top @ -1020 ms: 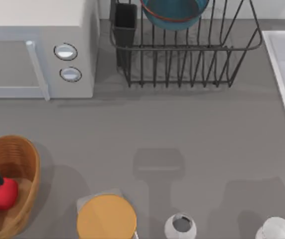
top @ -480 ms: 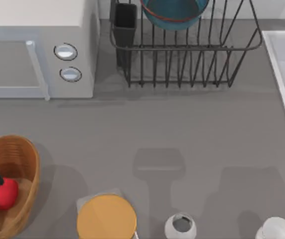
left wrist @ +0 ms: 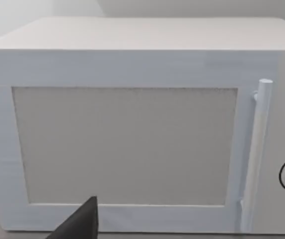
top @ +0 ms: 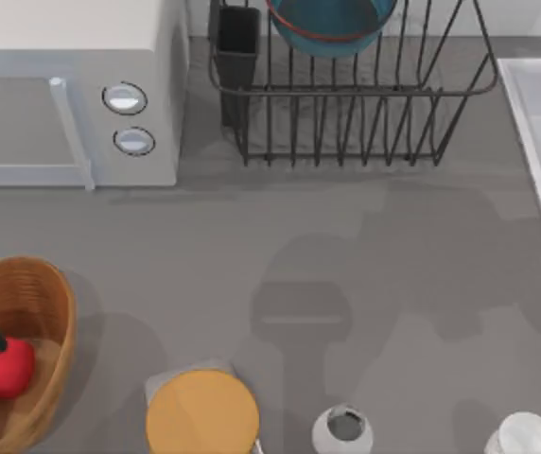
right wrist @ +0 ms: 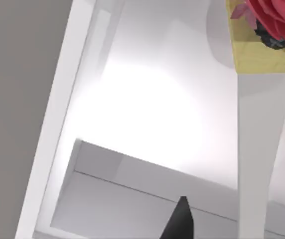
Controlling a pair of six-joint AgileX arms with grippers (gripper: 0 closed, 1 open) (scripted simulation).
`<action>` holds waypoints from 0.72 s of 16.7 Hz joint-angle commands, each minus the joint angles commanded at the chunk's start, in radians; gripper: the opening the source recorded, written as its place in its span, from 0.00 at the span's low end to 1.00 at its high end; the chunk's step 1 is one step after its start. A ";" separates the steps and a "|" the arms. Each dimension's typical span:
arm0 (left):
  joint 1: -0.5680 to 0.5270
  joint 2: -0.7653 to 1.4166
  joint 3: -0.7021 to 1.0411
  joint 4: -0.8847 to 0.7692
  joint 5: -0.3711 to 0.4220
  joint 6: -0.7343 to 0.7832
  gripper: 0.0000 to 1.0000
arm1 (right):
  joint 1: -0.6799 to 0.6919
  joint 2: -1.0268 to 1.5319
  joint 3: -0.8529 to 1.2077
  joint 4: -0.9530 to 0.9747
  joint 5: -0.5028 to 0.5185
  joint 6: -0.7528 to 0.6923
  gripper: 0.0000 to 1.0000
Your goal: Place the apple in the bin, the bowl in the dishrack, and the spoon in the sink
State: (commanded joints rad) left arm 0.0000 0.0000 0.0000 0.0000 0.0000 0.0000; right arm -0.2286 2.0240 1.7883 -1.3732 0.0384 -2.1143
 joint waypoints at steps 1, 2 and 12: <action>0.000 0.000 0.000 0.000 0.000 0.000 1.00 | 0.009 0.074 0.113 -0.031 0.001 0.010 0.00; 0.000 0.000 0.000 0.000 0.000 0.000 1.00 | 0.017 0.146 0.225 -0.061 0.001 0.021 0.00; 0.000 0.000 0.000 0.000 0.000 0.000 1.00 | 0.085 0.617 0.907 -0.234 0.007 0.138 0.00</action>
State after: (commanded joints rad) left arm 0.0000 0.0000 0.0000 0.0000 0.0000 0.0000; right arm -0.1432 2.6414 2.6954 -1.6074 0.0454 -1.9764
